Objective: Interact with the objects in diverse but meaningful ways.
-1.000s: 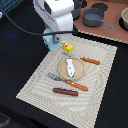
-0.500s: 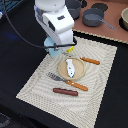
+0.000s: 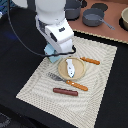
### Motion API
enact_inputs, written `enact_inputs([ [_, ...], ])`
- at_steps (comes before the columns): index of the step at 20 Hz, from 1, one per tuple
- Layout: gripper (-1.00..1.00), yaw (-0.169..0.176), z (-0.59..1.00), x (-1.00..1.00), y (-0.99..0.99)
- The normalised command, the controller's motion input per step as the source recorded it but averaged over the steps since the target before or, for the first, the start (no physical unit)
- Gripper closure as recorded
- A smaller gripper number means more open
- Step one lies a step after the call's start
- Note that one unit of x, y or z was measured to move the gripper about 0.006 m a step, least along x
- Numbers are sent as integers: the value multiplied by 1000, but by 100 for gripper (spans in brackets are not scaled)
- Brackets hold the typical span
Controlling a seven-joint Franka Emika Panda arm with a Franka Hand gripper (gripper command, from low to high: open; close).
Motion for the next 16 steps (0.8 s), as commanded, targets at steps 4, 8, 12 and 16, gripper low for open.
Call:
enact_inputs([
  [4, -100, 69, 168, -30, 126],
  [8, -100, 33, 527, 21, 246],
  [12, -100, 0, 910, 45, 436],
  [16, -100, -16, 976, 52, 464],
])
